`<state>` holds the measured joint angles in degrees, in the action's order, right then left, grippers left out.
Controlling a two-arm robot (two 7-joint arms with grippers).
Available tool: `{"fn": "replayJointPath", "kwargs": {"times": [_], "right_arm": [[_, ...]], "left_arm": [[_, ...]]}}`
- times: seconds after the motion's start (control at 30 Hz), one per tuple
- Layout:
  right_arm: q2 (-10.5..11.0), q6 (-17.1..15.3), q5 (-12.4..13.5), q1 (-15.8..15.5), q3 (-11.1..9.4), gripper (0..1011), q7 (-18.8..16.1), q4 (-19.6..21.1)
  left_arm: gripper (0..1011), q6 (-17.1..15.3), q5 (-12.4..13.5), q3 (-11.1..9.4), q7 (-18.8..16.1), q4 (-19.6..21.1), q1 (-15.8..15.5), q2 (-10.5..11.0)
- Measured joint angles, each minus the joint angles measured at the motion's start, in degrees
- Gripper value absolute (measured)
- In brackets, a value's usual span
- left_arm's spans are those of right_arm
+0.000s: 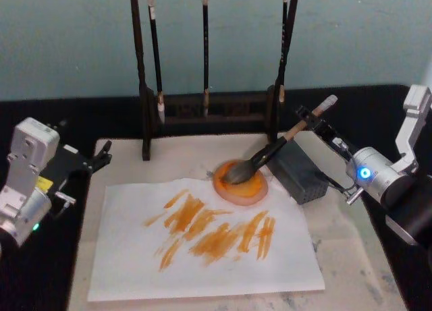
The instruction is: Pick up the brush from the inkstone, write on the paper, then place the brush back to its original position.
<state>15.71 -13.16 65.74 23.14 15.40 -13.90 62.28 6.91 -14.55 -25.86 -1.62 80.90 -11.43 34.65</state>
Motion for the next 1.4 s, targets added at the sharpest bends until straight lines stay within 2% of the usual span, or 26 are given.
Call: {"fn": "replayJointPath", "kwargs": {"times": [0.33, 0.47, 0.57, 0.6, 0.67, 0.7, 0.83, 0.9, 1.4], "right_arm": [[-0.1, 0.0, 0.0, 0.0, -0.1, 745, 0.1, 0.0], [-0.1, -0.1, 0.0, -0.1, -0.1, 588, 0.1, 0.0], [-0.1, -0.1, 0.0, -0.1, -0.1, 529, 0.1, 0.0], [-0.1, -0.1, 0.0, -0.1, -0.1, 468, 0.1, 0.0], [-0.1, -0.1, 0.0, -0.1, -0.1, 424, 0.2, 0.0], [-0.1, -0.1, 0.0, -0.1, -0.1, 361, 0.2, 0.0], [-0.1, -0.1, 0.0, -0.1, -0.2, 266, 0.2, 0.0], [-0.1, -0.1, 0.0, -0.1, -0.2, 187, 0.2, 0.0], [-0.1, -0.1, 0.0, -0.1, -0.2, 173, 0.2, 0.0]], "left_arm": [[1001, 0.0, 0.0, 0.0, 0.0, 0.0, 0.0, 0.0], [1001, 0.0, 0.0, 0.0, 0.0, 0.0, 0.0, 0.0], [1001, 0.0, 0.0, 0.0, 0.0, 0.0, 0.0, 0.0], [1001, 0.0, 0.0, 0.0, 0.0, 0.0, 0.0, 0.0], [1001, 0.0, 0.0, 0.0, 0.0, 0.0, 0.0, 0.0], [1001, 0.0, 0.0, 0.0, 0.0, 0.0, 0.0, 0.0], [1001, 0.0, 0.0, 0.0, 0.0, 0.0, 0.0, 0.0], [1001, 0.0, 0.0, 0.0, 0.0, 0.0, 0.0, 0.0], [1001, 0.0, 0.0, 0.0, 0.0, 0.0, 0.0, 0.0]]}}
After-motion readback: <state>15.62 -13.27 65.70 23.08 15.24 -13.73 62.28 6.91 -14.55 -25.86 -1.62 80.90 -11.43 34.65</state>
